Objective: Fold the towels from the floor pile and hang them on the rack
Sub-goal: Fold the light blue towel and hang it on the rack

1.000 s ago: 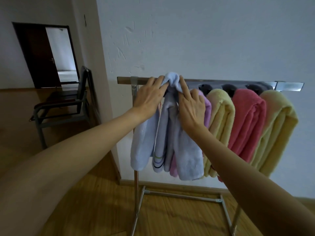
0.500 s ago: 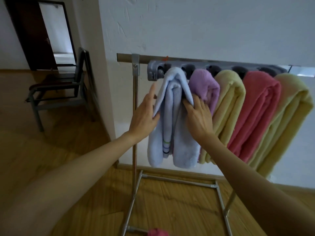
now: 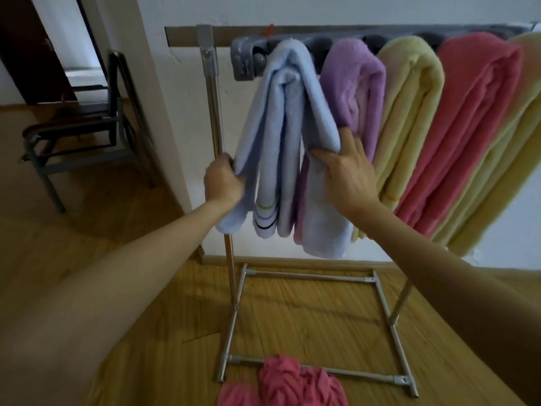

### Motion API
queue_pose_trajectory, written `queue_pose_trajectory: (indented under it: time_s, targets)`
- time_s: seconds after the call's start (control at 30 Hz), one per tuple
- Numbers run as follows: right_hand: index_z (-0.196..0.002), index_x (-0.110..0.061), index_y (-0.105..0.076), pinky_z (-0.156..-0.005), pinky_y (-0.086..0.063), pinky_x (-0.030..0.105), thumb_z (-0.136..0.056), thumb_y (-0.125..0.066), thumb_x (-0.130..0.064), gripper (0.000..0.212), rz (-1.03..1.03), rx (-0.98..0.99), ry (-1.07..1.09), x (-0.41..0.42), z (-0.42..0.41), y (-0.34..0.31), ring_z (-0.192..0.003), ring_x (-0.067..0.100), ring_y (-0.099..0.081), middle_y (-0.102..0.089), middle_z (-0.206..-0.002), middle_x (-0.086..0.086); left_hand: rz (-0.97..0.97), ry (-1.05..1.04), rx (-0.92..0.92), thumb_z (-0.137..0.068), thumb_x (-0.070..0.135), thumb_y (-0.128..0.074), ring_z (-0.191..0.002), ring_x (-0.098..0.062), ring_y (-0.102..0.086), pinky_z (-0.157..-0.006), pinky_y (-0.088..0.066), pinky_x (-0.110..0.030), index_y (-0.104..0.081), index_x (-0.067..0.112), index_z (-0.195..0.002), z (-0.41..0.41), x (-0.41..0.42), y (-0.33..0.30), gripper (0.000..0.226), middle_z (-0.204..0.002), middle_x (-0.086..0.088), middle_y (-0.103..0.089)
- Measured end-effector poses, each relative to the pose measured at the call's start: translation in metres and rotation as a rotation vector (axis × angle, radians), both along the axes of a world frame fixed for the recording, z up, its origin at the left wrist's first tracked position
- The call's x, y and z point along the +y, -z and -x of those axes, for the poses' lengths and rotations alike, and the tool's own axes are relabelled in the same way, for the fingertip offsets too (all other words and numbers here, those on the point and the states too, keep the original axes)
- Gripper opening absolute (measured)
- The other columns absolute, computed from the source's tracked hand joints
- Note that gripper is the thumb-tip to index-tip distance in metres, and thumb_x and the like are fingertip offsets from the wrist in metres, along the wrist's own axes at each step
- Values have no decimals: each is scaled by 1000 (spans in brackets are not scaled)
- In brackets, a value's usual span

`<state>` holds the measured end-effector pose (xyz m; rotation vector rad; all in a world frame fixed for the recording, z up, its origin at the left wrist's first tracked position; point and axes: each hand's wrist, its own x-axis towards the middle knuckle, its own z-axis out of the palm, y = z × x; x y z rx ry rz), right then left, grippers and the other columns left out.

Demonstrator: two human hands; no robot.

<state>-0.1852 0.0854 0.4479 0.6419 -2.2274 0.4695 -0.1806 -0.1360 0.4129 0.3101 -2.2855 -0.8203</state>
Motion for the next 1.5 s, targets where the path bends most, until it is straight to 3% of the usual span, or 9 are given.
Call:
queue_pose_trajectory:
  time_s: [0.2, 0.37, 0.47, 0.57, 0.8, 1.0, 1.2, 1.4, 1.5]
  targets:
    - [-117, -18, -65, -62, -36, 33, -91, -46, -22, 33, -111, 53, -2, 11, 2, 4, -105, 37, -48, -49, -115, 18, -75, 281, -54, -88, 16, -55, -60, -9, -50, -54, -37, -25, -51, 19, -68, -21, 35, 14, 20, -64, 5, -53]
    - [-142, -24, -41, -88, -42, 29, -94, -34, -21, 49, -11, 26, -161, 21, -2, 16, -113, 25, -43, -42, -126, 12, -238, 430, -16, -84, 48, -49, -84, -10, -61, -68, -50, -24, -53, 21, -108, -34, 60, 32, 37, -94, 4, -63]
    - [-145, -31, -28, -89, -36, 12, -96, -35, -19, 51, 197, -50, -265, 22, -5, 20, -107, 8, -40, -35, -124, -3, -161, 335, 21, -80, 51, -66, -76, -5, -60, -60, -47, -13, -46, 15, -119, -32, 75, 36, 57, -94, 8, -60]
    - [-136, -5, -34, -91, -42, 21, -86, -52, 3, 54, 352, -13, -276, 20, -7, 24, -105, 13, -46, -45, -122, 14, -149, 217, 55, -78, 52, -70, -66, -2, -55, -55, -41, -9, -46, 11, -118, -24, 85, 38, 62, -87, 9, -58]
    - [-91, 2, -56, -65, -32, 19, -88, -60, -14, 17, 462, -30, -154, 10, -15, 35, -73, 5, -39, -51, -88, 9, -124, -2, 20, -88, 29, -63, -83, -20, -63, -62, -41, -19, -54, 3, -109, -14, 71, 40, 35, -98, -8, -65]
    - [-110, -4, -38, -51, -44, 44, -100, -41, -20, 19, 418, -227, -283, -23, -43, 38, -62, 30, -58, -58, -76, 10, -26, -147, -14, -89, 25, -63, -80, -16, -65, -65, -39, -18, -68, 6, -97, -22, 27, 33, 22, -91, -8, -69]
    - [-115, -4, -37, -45, -35, 28, -92, -52, -11, 28, 377, -359, -173, -59, -35, 41, -57, 14, -45, -51, -77, -2, 91, -207, 17, -92, 22, -58, -78, -22, -66, -62, -39, -21, -69, 6, -90, -26, 0, 21, 19, -87, -10, -70]
    - [-128, -6, -33, -76, -48, 52, -93, -42, -7, 36, 302, -375, 143, -57, -9, 44, -91, 46, -60, -64, -102, 22, 150, -158, 56, -92, 24, -59, -81, -20, -67, -65, -40, -18, -69, 6, -100, -29, -3, 23, 22, -92, -10, -71]
    - [-128, -7, -33, -70, -44, 45, -92, -42, -2, 37, 212, -361, 167, -54, -6, 51, -90, 44, -60, -64, -100, 20, 143, -142, 54, -91, 23, -60, -81, -21, -67, -65, -42, -20, -69, 6, -100, -28, 7, 28, 22, -92, -11, -71]
